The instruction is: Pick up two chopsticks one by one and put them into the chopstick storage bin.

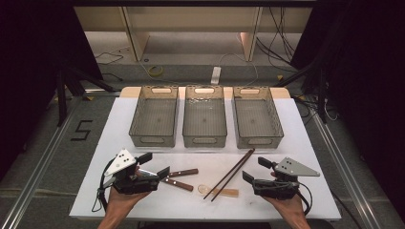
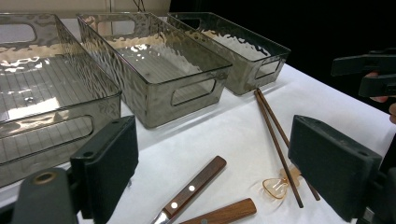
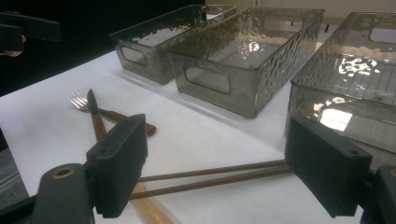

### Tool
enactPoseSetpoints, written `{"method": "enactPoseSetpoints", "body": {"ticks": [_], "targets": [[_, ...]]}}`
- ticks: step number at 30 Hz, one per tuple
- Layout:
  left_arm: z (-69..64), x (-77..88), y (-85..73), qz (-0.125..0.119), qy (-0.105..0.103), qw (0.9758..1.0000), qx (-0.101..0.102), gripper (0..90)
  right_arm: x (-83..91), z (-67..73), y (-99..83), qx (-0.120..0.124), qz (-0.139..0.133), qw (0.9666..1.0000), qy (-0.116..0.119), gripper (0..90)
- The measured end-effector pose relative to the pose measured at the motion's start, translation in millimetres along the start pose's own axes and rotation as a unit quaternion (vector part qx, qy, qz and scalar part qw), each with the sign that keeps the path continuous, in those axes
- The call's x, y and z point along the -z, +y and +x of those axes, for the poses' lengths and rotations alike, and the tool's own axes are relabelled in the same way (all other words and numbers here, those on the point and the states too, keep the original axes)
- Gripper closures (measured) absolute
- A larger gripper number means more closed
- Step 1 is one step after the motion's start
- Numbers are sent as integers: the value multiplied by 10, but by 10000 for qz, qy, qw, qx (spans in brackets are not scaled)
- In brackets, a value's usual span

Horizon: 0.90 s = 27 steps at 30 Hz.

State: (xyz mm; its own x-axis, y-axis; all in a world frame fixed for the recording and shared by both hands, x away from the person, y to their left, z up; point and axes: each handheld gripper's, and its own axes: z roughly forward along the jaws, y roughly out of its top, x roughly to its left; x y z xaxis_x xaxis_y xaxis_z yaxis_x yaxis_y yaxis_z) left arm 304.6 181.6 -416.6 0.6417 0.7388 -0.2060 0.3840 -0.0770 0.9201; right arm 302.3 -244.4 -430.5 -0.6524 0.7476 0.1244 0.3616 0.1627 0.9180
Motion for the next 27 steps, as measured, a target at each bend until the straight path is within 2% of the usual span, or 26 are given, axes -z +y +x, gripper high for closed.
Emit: {"method": "enactPoseSetpoints", "body": {"ticks": [7, 10, 11, 12, 16, 17, 18, 20, 21, 22, 23, 24, 25, 27], "targets": [[0, -2, -2, 7, -3, 10000, 0, 155, 15, -6, 30, 51, 31, 10000, 42, 222], [4, -5, -3, 28, -7, 10000, -19, 155, 10, -20, 66, 182, 154, 9996, 129, 225], [3, -7, -3, 26, -7, 10000, -13, 155, -8, -30, 97, 295, 294, 9990, 182, 228], [3, -7, -3, 26, -3, 10000, -17, 155, -8, -30, 97, 295, 294, 9990, 182, 228], [4, -4, -2, 22, 8, 10000, -24, 154, -28, -84, 195, 490, 535, 9964, 428, 230], [5, -6, -3, 19, 17, 10000, -29, 154, -50, -114, 269, 666, 818, 9925, 617, 230], [6, -6, -3, 21, 23, 10000, -25, 154, -50, -114, 269, 666, 818, 9925, 617, 230], [6, -5, -1, 17, 17, 10000, -17, 154, -65, -119, 333, 919, 947, 9898, 531, 234], [6, -5, -1, 17, 18, 10000, -22, 154, -89, -123, 394, 1076, 1144, 9859, 571, 222], [6, -5, -2, 24, 19, 10000, -32, 154, -105, -121, 419, 1179, 1248, 9836, 561, 218], [5, -6, -4, 21, 26, 10000, -28, 154, -105, -121, 419, 1179, 1248, 9836, 561, 218], [6, -5, -4, 21, 31, 10000, -26, 155, -138, -126, 460, 1323, 1437, 9788, 618, 219], [6, -2, -3, 23, 30, 10000, -13, 155, -138, -126, 460, 1323, 1437, 9788, 618, 219], [5, -4, -2, 9, 31, 10000, 0, 155, -182, -128, 480, 1519, 1608, 9734, 594, 235]]}}
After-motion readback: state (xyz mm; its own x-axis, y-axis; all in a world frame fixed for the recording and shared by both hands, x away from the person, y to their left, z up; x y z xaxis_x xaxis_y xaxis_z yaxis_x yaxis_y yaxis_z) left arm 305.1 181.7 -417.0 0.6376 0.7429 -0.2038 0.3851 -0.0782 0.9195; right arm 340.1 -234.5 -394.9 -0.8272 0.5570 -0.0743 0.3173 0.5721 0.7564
